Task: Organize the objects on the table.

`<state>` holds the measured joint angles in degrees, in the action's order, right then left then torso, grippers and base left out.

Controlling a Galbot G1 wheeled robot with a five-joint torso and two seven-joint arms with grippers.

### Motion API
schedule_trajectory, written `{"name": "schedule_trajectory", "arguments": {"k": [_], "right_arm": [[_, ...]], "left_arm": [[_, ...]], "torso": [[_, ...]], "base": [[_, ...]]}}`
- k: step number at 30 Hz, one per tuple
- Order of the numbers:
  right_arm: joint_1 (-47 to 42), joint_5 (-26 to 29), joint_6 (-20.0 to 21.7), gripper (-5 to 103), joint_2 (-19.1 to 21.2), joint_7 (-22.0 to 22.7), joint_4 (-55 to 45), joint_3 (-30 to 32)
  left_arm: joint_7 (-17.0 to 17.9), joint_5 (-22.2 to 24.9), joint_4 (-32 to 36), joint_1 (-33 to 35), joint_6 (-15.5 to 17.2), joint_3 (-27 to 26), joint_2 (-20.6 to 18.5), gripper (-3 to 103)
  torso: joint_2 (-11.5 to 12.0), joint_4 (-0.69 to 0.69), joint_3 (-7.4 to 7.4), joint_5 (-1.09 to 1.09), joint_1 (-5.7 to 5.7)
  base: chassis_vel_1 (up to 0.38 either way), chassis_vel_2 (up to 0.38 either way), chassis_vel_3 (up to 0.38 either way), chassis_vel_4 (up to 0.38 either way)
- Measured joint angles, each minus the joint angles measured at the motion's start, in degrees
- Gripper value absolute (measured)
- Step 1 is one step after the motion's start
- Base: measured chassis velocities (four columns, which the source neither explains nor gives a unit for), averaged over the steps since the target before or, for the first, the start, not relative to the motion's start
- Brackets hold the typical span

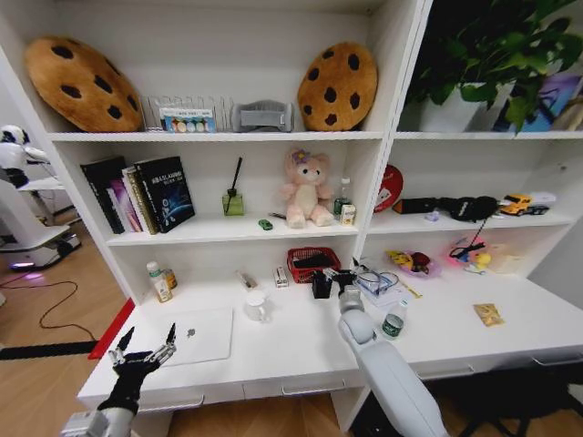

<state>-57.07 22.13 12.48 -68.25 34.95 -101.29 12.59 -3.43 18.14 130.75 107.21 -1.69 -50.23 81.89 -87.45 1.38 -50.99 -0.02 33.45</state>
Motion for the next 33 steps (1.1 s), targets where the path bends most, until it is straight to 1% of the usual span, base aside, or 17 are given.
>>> {"name": "schedule_trajectory", "arguments": {"k": [1,2,3,4,6,7,8,9,10,11,13,14,18,23,27,31,33], "right_arm": [[-4.0,5.6,3.8,100,1.3,3.4,-5.3,1.6],[-7.3,8.6,5.6,100,1.8,5.7,-8.6,3.3],[-9.5,10.4,6.4,100,2.1,8.0,-10.5,4.2],[-9.5,10.4,6.4,100,2.1,8.0,-10.5,4.2],[-14.2,13.8,7.1,100,1.6,13.7,-13.4,5.9],[-14.2,13.8,7.1,100,1.6,13.7,-13.4,5.9],[-15.9,15.6,7.2,100,0.9,17.1,-14.4,6.5],[-16.4,16.5,7.2,100,0.6,18.6,-14.8,6.6],[-16.4,16.5,7.2,100,0.6,18.6,-14.8,6.6],[-17.8,20.6,7.2,100,0.0,23.5,-16.2,7.0],[-18.6,23.9,7.3,100,-0.3,26.3,-17.5,7.8],[-19.0,24.6,7.3,100,-0.3,27.0,-17.5,8.6],[-18.2,23.1,6.3,100,-0.1,27.2,-15.4,10.1],[-16.3,23.4,6.1,100,0.2,26.3,-12.3,11.2],[-12.3,23.8,5.9,100,0.1,24.6,-7.0,11.1],[-10.7,23.8,5.9,100,-0.1,23.0,-5.2,10.7],[-10.0,23.6,6.2,100,-0.2,21.4,-4.0,10.4]], "left_arm": [[0.0,0.0,0.0,0.0,0.0,0.0,0.0,100],[0.0,0.0,0.0,0.0,0.0,0.0,0.0,100],[0.0,0.0,0.0,0.0,0.0,0.0,0.0,100],[0.0,0.0,0.0,0.0,0.0,0.0,0.0,100],[0.0,0.0,0.0,0.0,0.0,0.0,0.0,100],[0.0,0.0,0.0,0.0,0.0,0.0,0.0,100],[0.0,0.0,0.0,0.0,0.0,0.0,0.0,100],[0.0,0.0,0.0,0.0,0.0,0.0,0.0,100],[0.0,0.0,0.0,0.0,0.0,0.0,0.0,100],[0.0,0.0,0.0,0.0,0.0,0.0,0.0,100],[0.0,0.0,0.0,0.0,0.0,0.0,0.0,100],[0.0,0.0,0.0,0.0,0.0,0.0,0.0,100],[0.0,0.0,0.0,0.0,0.0,0.0,0.0,100],[0.0,0.0,0.0,0.0,0.0,0.0,0.0,100],[0.0,0.0,0.0,0.0,0.0,0.0,0.0,100],[0.0,0.0,0.0,0.0,0.0,0.0,0.0,100],[0.0,0.0,0.0,0.0,0.0,0.0,0.0,100]], "torso": [[0.0,-0.02,0.00,0.03,0.00],[0.0,-0.01,0.00,0.02,0.00],[0.0,0.00,0.00,0.01,0.00],[0.0,0.00,0.00,0.01,0.00],[0.0,0.02,0.00,0.03,0.00],[0.0,0.02,0.00,0.03,0.00],[0.0,0.01,0.00,0.02,0.00],[0.0,0.01,0.00,0.02,0.00],[0.0,0.01,0.00,0.02,0.00],[0.0,-0.01,0.00,0.02,0.00],[0.0,-0.02,0.00,0.02,0.00],[0.0,0.00,-0.01,0.02,0.00],[0.0,-0.01,-0.01,0.03,0.00],[0.0,-0.01,-0.01,0.02,0.00],[0.0,-0.02,-0.01,0.02,0.01],[0.0,-0.02,-0.02,0.02,0.01],[0.0,-0.02,-0.02,0.02,0.01]], "base": [[0.000,0.000,0.000,0.000],[0.000,0.000,0.000,0.000],[0.000,0.000,0.000,0.000],[0.000,0.000,0.000,0.000],[0.000,0.000,0.000,0.000],[0.000,0.000,0.000,0.000],[0.000,0.000,0.000,0.000],[0.000,0.000,0.000,0.000],[0.000,0.000,0.000,0.000],[0.000,0.000,0.000,0.000],[0.000,0.000,0.000,0.000],[0.000,0.000,0.000,0.000],[0.000,0.000,0.000,0.000],[0.000,0.000,0.000,0.000],[0.000,0.000,0.000,0.000],[0.000,0.000,0.000,0.000],[0.000,0.000,0.000,0.000]]}}
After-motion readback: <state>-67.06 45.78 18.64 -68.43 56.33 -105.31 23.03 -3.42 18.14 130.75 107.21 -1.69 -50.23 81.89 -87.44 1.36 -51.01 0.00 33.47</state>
